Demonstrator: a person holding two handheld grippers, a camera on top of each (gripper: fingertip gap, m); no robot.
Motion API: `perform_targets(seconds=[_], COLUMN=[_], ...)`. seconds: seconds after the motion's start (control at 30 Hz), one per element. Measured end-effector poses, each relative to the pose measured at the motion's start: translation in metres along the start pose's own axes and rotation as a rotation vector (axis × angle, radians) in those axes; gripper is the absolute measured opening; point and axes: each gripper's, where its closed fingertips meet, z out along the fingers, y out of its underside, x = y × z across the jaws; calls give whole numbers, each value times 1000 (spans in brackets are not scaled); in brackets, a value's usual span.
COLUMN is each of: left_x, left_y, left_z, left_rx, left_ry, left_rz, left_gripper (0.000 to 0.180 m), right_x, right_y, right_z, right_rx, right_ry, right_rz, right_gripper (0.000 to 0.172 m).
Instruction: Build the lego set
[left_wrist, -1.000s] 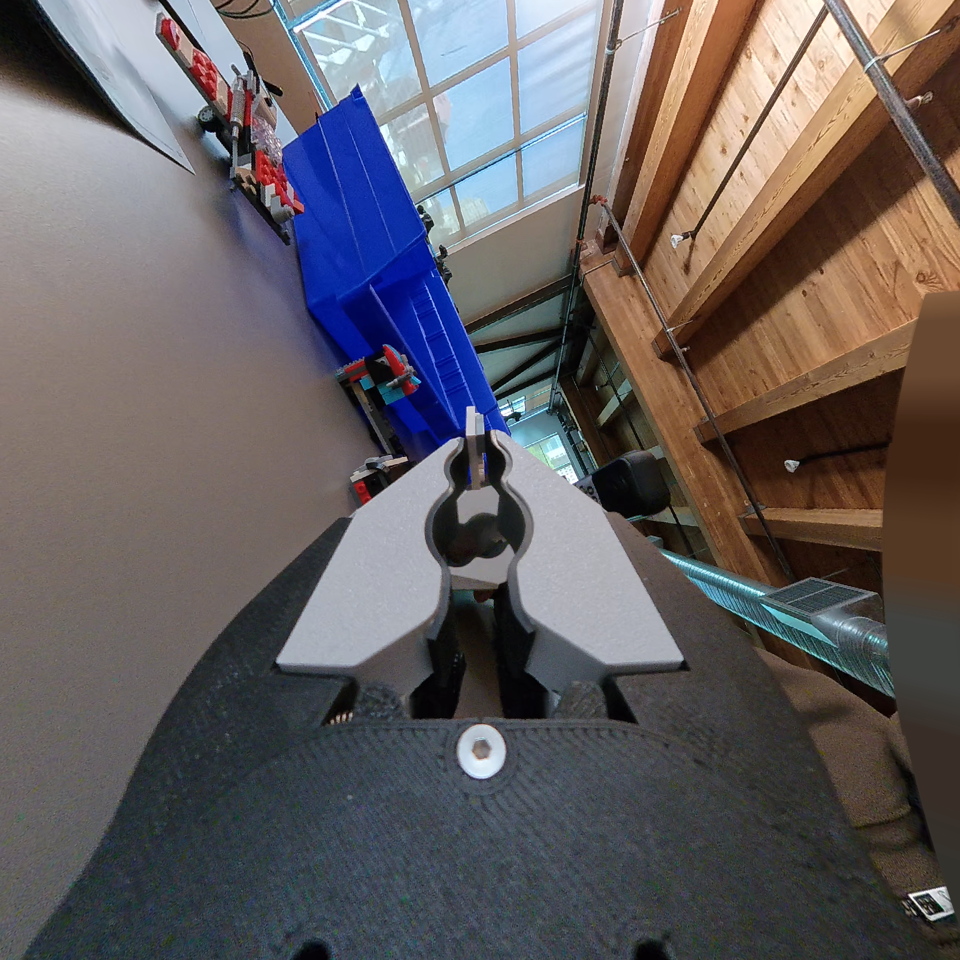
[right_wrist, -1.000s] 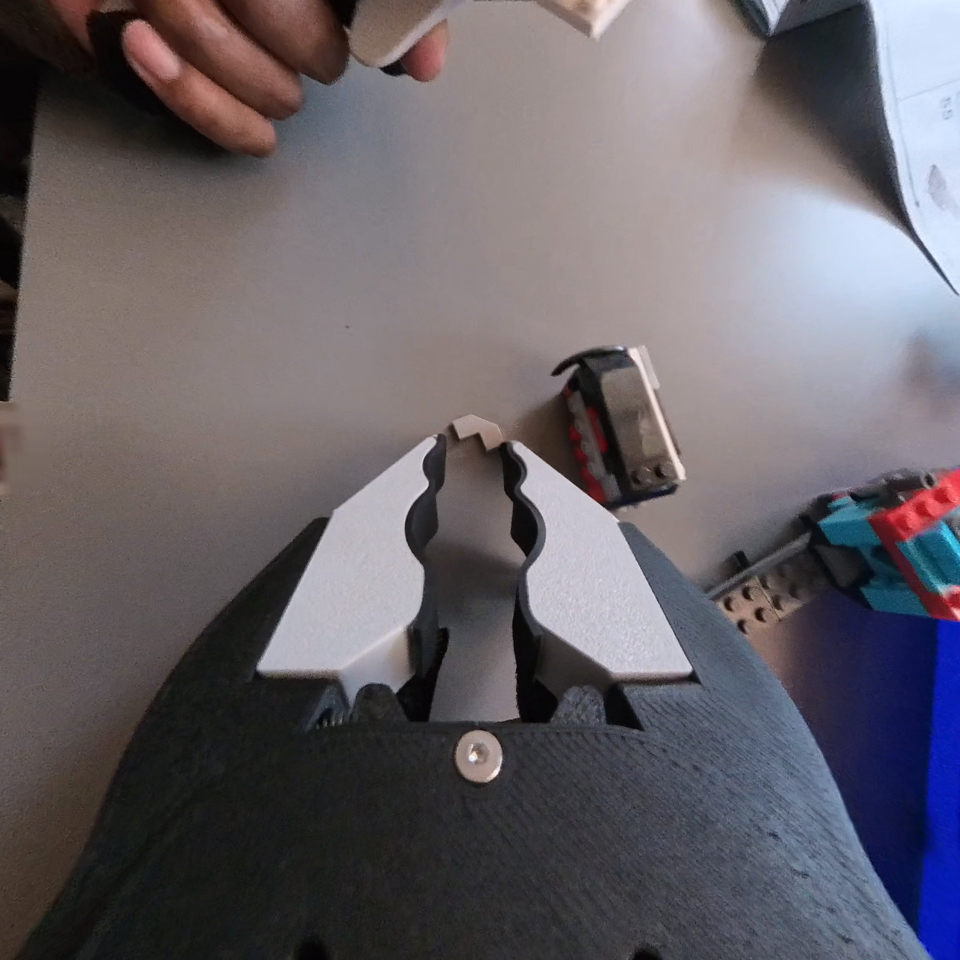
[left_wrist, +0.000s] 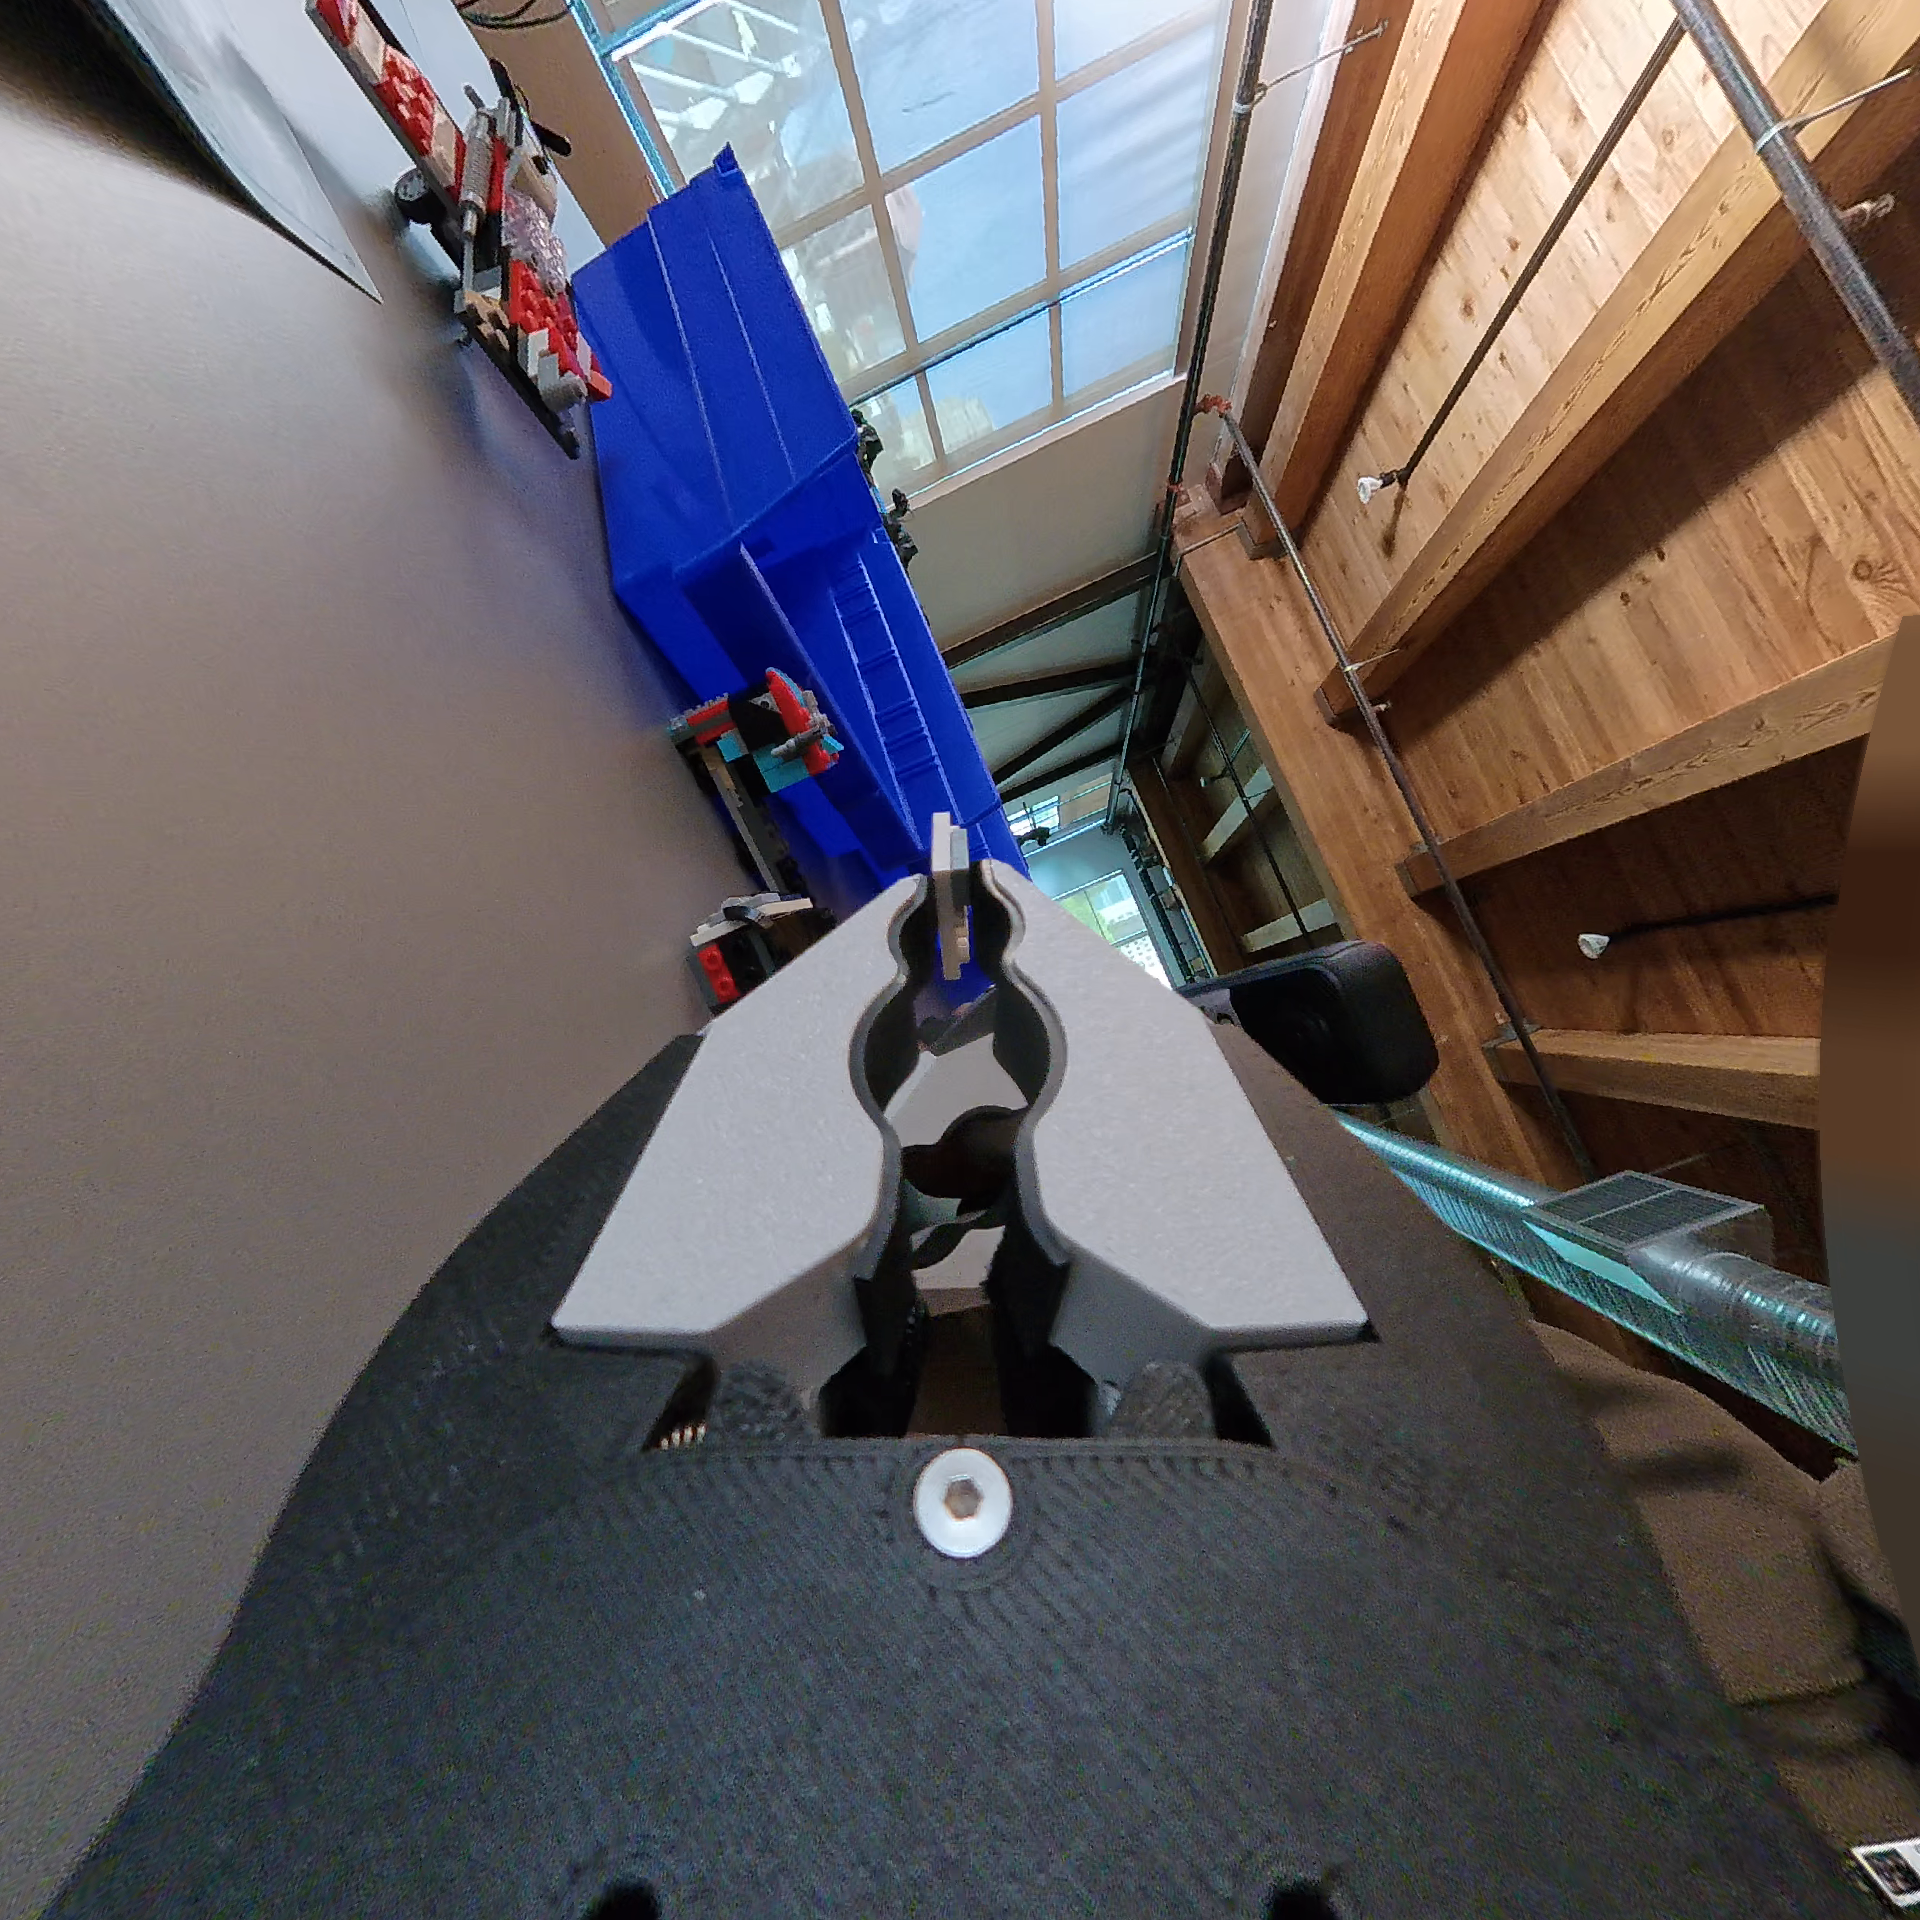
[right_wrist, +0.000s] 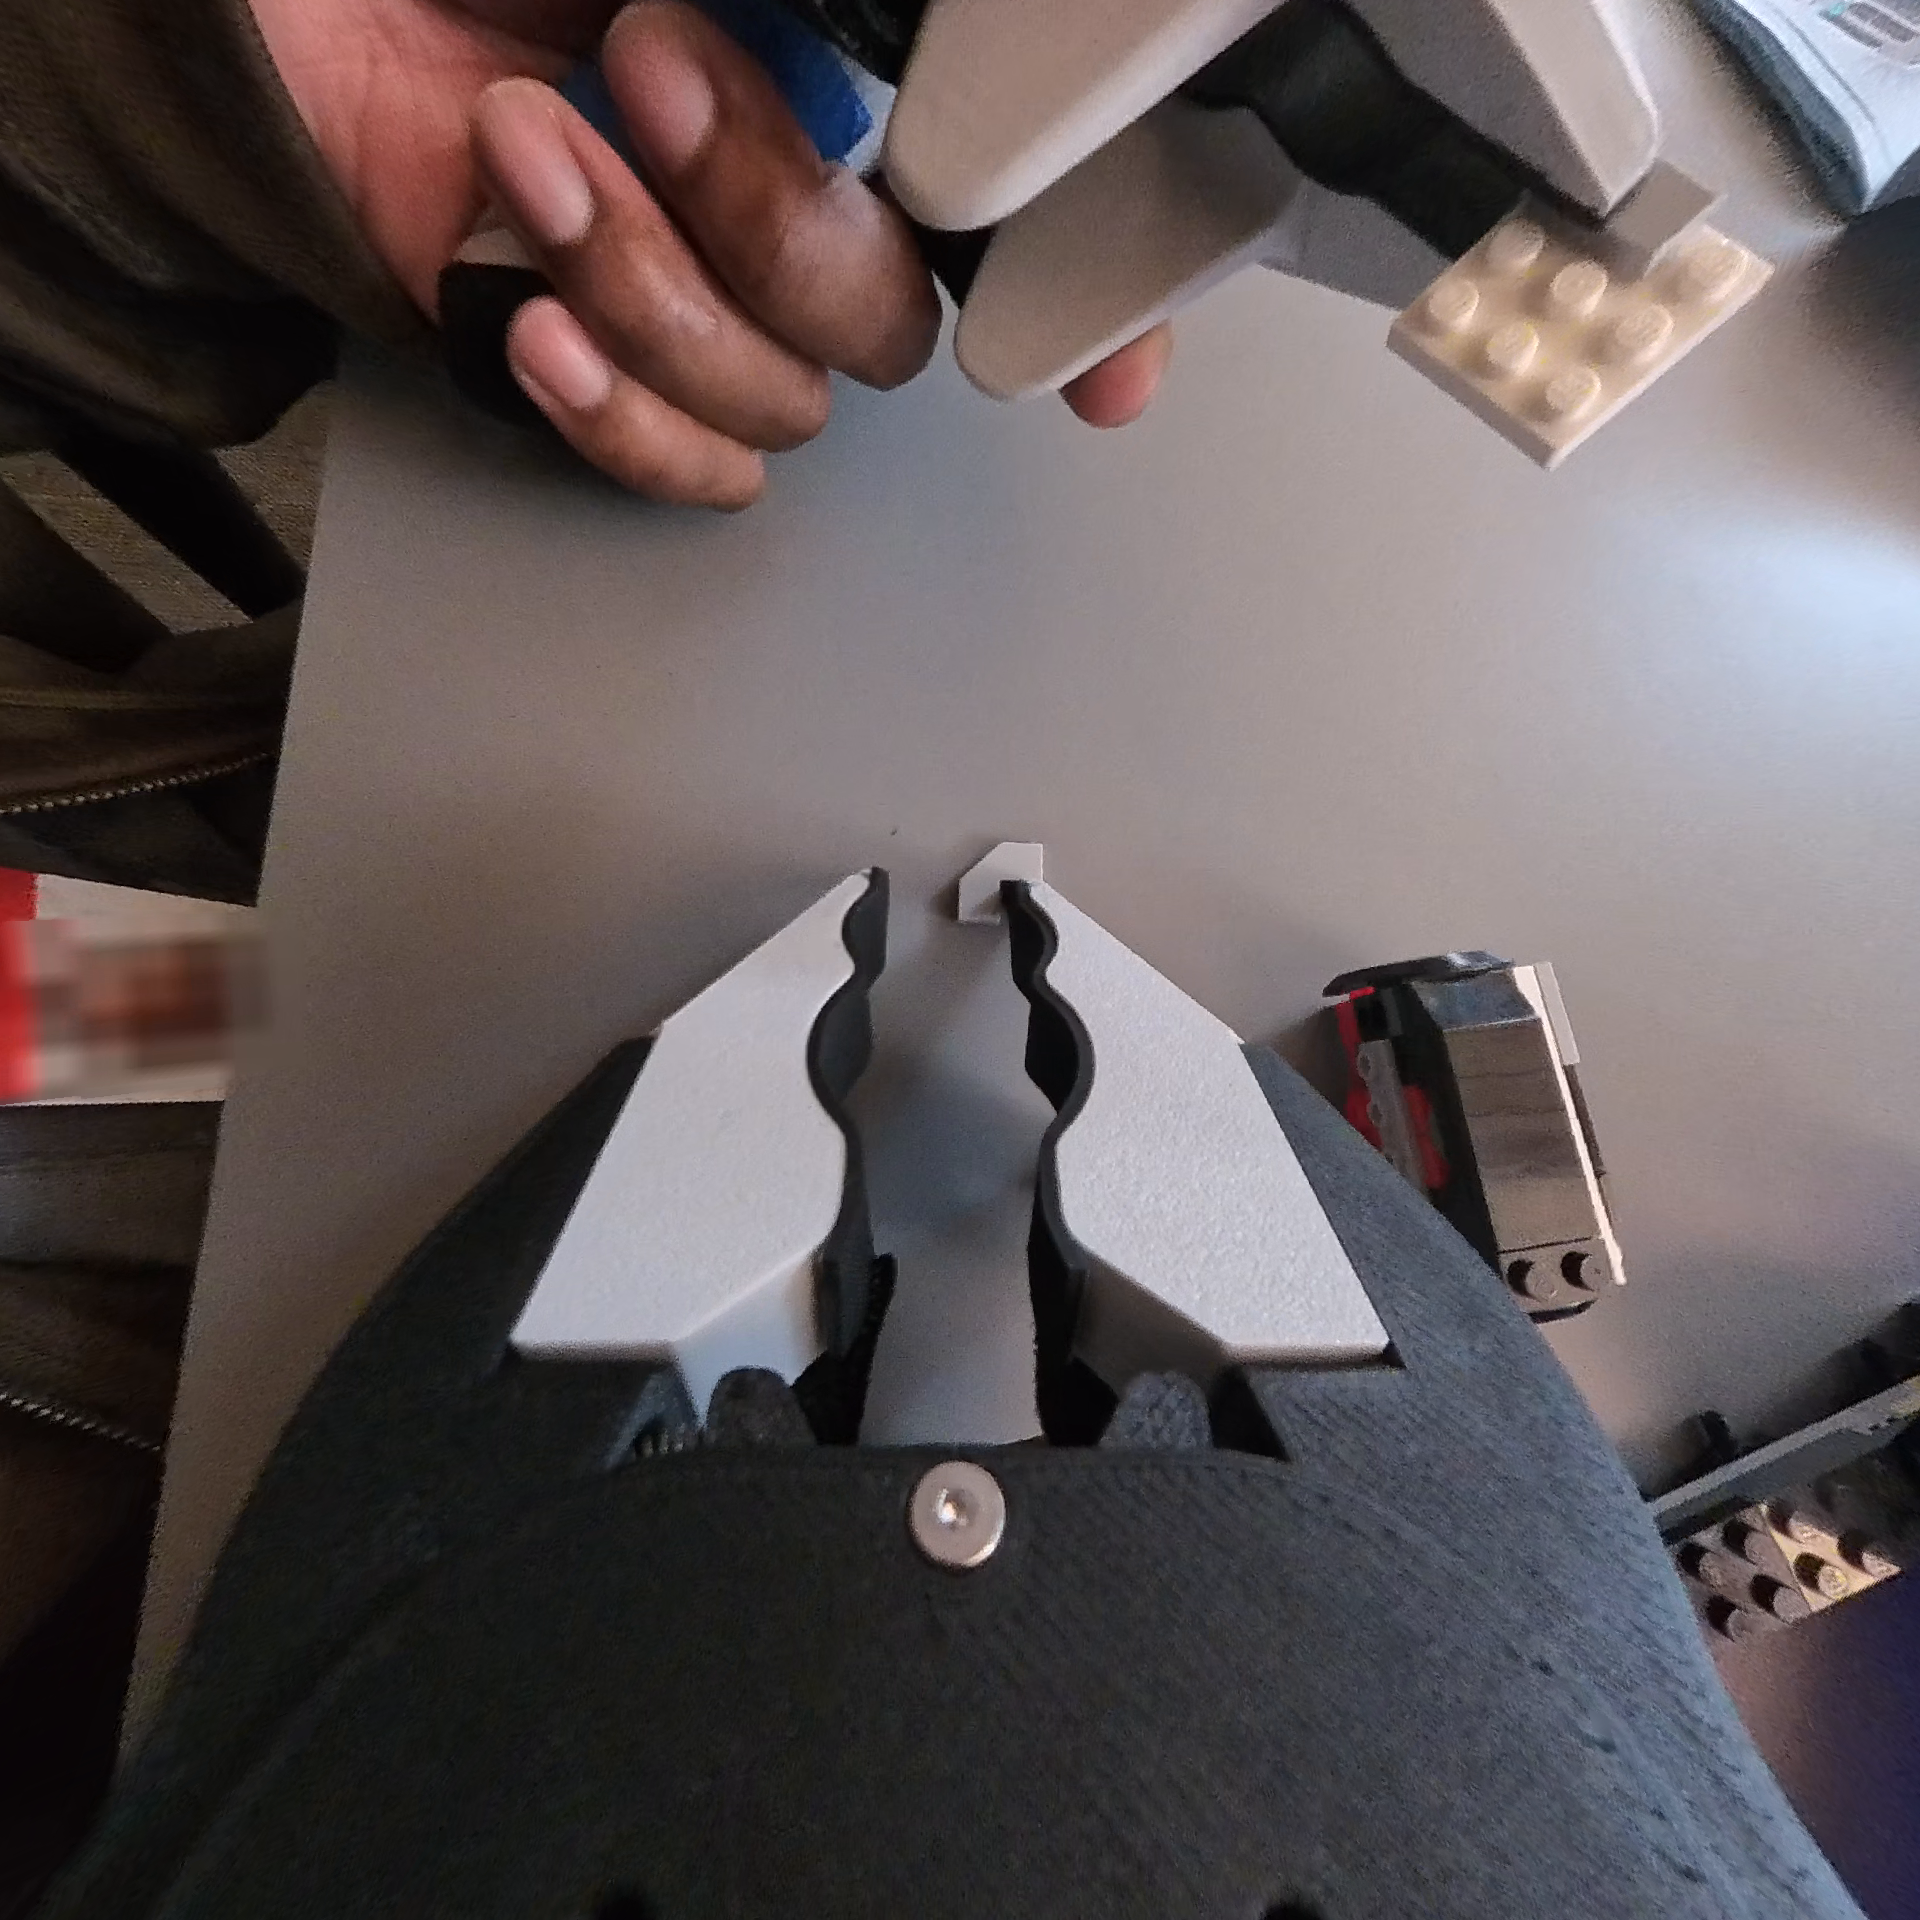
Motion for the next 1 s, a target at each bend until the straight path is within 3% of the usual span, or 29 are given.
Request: perform_targets(seconds=[0.13,0.4,0.7,1.0], left_x=[0,-1,-1,-1], left_y=[2,10,21,24], left_z=[0,3,8,9], left_rx=[-1,-38,-68,-80], left_ry=[1,0,2,4], left_rz=[-21,-51,-101,-107], left_gripper=[6,7,7,7], right_x=[6,1,3,18], right_y=[-1,-3,-50,-57], right_z=[1,-5,-46,-46], right_rx=[2,30,224,153], right_ry=[25,11,20,48], right_rz=[-2,-93,-184,-320], right_gripper=[10,9,9,9])
